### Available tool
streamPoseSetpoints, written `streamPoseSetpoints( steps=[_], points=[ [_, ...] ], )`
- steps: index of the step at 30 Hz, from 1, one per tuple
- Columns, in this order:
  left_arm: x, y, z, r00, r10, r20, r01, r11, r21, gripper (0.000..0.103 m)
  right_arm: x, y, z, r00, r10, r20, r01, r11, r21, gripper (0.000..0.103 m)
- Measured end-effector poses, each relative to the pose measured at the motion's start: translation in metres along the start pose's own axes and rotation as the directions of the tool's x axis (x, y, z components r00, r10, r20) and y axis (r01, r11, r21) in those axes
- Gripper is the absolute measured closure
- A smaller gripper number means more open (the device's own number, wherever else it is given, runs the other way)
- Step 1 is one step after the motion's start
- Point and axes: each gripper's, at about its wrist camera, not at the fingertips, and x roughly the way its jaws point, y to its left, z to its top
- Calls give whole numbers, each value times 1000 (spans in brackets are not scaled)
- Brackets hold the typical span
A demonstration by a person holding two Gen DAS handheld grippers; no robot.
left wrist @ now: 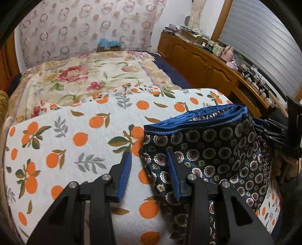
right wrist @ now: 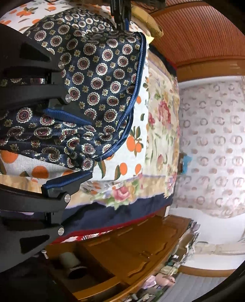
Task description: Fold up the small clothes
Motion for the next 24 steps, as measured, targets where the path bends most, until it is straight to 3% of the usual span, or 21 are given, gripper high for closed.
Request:
streamPoseSetpoints(
  steps=[7,10,12,14,15,19,24],
  points=[
    [6,-12,5,1000,-21,-11,22,999,30,66,11,-5,-1,999,37,-32,-36,999,32,52],
    [8,-12,7,998,-62,-13,62,998,20,67,14,-8,-1,996,72,-47,-70,996,49,52],
    [10,-13,5,993,-116,-36,117,993,31,94,15,-9,-2,993,102,-54,-99,994,50,51],
    [9,-12,5,991,-133,-36,133,991,20,100,15,-8,-3,990,129,-58,-127,991,42,52],
    [8,-11,4,989,-145,-31,146,989,20,101,14,-7,-4,990,130,-59,-128,991,35,55],
    [-8,-13,4,986,-166,21,165,986,14,102,11,2,-6,978,197,-65,-196,980,23,86],
    [-58,-15,2,977,-163,134,159,986,39,102,-5,17,-2,979,204,-16,-204,979,-13,91]
  ],
)
